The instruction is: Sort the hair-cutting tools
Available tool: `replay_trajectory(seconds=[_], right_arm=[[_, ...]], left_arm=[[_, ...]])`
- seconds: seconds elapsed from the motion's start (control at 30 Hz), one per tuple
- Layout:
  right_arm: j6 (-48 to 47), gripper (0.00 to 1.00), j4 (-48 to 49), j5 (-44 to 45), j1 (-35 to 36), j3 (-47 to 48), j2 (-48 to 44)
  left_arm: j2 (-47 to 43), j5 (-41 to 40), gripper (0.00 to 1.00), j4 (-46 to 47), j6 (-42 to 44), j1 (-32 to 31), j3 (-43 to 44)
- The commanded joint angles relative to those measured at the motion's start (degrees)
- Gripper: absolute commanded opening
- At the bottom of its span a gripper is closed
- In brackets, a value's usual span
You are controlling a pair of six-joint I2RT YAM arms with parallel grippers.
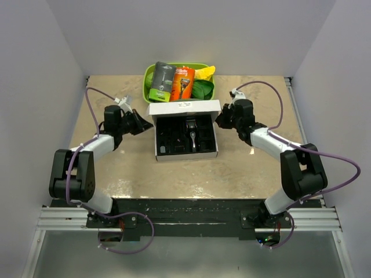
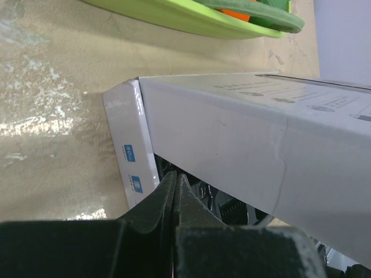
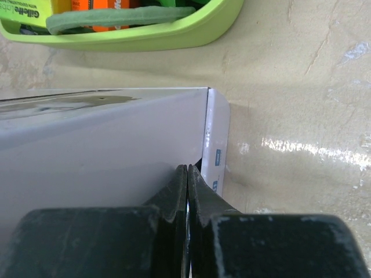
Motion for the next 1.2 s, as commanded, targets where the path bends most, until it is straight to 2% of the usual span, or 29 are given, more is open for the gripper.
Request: replay_trajectory(seconds=[0.0, 0.13, 0.3, 0.4, 0.47, 0.57, 0.7, 0.77, 0.83, 1.0, 1.17], right_arm=[[-2.06, 0.0, 0.52, 2.35, 0.33, -1.59, -3.42], [-3.11, 0.0, -0.36, 4.19, 0.42, -2.47, -4.65], [-6.53, 0.0, -4.91, 12.86, 0.42, -0.99, -8.51], [-8.56, 0.0, -7.82, 18.67, 0.33, 0.86, -10.79], [-9.09, 0.0, -8.36, 19.4, 0.42, 3.32, -11.77], [-9.44, 0.0, -10.29, 16.78, 0.51, 5.96, -13.7], [-10.14, 0.0, -13.09, 11.15, 2.52, 9.03, -14.41], [-10.58, 0.0, -14.94, 10.0, 4.19, 9.65, -13.88], [-10.24, 0.0, -16.0, 9.56, 6.48, 8.87, -14.14], [-7.42, 0.0, -13.99, 7.98, 9.38, 4.39, -12.92], [-5.49, 0.0, -11.88, 7.8, 11.14, 0.96, -10.45]], left_arm=[[-2.73, -2.67, 0.0, -1.12, 2.5, -0.32, -1.62], [-3.96, -4.52, 0.0, -3.31, 2.41, -0.05, -1.71], [-7.56, -7.42, 0.0, -6.39, 3.03, 1.09, -1.1], [-9.67, -8.74, 0.0, -8.94, 4.17, 1.97, 1.62], [-10.38, -8.83, 0.0, -11.05, 4.87, 2.32, 4.87], [-10.99, -8.14, 0.0, -12.72, 4.97, 2.23, 9.44], [-10.73, -2.79, 0.0, -12.37, 3.82, 1.27, 13.22], [-9.5, -2.07, 0.0, -13.78, 4.69, -0.92, 15.6], [-8.1, -3.03, 0.0, -19.91, 6.01, -4.25, 17.44], [-7.92, -6.2, 0.0, -19.94, 7.07, -9.71, 13.25], [-6.69, -7.16, 0.0, -18.79, 6.98, -11.3, 8.49]])
